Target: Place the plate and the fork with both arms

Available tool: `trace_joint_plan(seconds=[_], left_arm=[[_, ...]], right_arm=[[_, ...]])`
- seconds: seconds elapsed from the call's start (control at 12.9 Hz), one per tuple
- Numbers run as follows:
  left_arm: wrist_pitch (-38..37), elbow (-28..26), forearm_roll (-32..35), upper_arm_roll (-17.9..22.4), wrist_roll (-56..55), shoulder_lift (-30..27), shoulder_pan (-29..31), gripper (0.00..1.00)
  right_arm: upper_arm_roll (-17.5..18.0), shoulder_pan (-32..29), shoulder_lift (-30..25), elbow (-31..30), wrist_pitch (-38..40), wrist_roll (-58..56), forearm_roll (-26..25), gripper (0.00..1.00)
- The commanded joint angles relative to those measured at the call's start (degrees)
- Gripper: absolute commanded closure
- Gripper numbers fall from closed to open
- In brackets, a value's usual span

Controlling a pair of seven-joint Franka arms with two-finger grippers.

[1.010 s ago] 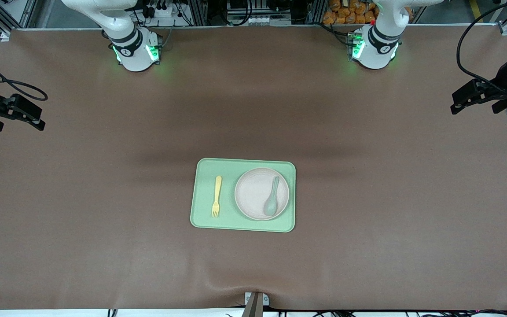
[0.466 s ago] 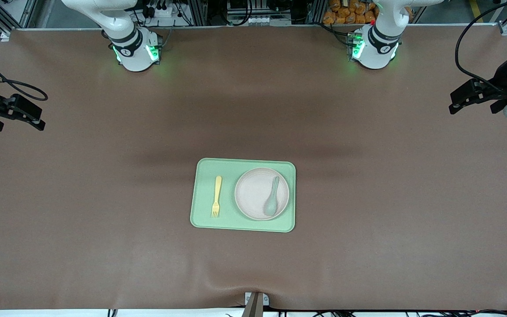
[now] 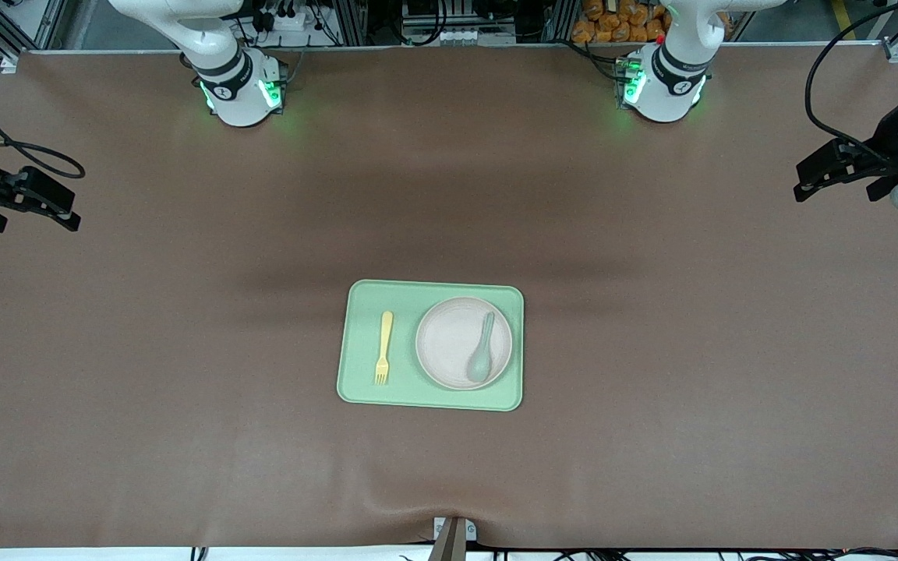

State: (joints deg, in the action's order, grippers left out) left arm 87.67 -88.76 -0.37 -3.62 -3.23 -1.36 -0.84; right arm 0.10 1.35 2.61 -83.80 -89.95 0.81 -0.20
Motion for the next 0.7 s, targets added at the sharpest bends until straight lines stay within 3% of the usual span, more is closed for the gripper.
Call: trace_joint_plan(seconds=[0.0,0.62], left_arm=[[-0.2,0.1,-1.0,0.0,2.4,-0.5,0.2,0.00],[-0.3,0.0,-1.0,0.0,2.0,-0.5,0.2,0.00]], right_arm=[[0.1,0.1,-1.3,-1.4,-0.5,0.7,-0.1,0.00],[0.1,0.1,-1.3,-1.4,-0.4,0.6,-0.1,0.00]])
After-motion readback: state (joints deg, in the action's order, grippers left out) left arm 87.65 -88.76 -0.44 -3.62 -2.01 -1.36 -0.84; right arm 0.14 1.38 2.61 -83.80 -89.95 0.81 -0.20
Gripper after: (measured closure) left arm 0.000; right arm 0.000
